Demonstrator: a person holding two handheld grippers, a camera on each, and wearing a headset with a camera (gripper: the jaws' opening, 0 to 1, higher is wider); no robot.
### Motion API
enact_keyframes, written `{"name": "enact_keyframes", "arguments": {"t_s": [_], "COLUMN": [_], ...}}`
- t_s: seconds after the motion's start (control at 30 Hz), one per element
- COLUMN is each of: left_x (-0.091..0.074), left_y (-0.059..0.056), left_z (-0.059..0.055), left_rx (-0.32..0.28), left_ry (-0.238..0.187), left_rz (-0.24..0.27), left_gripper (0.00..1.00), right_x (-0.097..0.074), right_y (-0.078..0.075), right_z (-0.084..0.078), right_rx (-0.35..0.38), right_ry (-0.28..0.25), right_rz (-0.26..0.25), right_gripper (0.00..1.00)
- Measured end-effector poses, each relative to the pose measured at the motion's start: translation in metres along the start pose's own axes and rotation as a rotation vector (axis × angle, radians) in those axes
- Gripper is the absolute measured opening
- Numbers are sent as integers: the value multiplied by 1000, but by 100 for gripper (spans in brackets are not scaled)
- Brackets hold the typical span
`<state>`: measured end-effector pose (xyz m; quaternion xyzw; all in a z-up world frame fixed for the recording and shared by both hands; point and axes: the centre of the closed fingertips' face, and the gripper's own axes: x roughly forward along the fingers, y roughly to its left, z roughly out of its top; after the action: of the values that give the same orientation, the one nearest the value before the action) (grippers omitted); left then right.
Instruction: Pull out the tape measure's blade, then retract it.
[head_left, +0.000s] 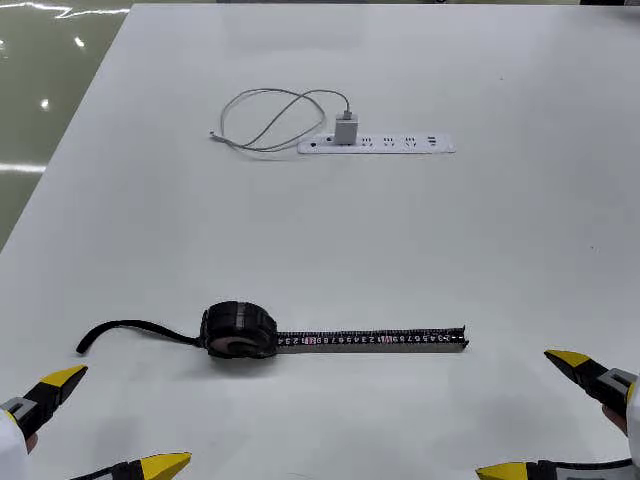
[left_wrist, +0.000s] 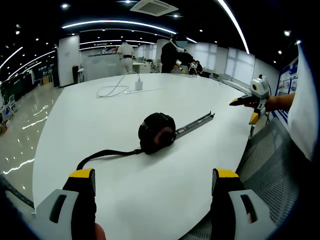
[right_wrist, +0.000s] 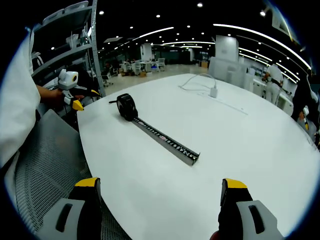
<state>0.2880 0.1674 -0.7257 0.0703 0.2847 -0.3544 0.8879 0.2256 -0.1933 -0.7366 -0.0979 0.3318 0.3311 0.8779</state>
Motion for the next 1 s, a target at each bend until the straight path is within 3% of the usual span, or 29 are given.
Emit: {"name": "enact_keyframes", "arguments": {"t_s": [0.53, 1.0], "left_x": [7, 29], "left_y": [-9, -12], "left_z": [0, 14], "left_rx": [-16, -58], "left_ry": [1, -33], "left_rz": [5, 24], "left_gripper": [94, 94], "right_x": [1, 2], "right_y": [0, 1], "right_z": [3, 3], "right_rx": [-4, 0], "right_ry": [-1, -3], "right_rz": [1, 8], "right_gripper": [99, 99]}}
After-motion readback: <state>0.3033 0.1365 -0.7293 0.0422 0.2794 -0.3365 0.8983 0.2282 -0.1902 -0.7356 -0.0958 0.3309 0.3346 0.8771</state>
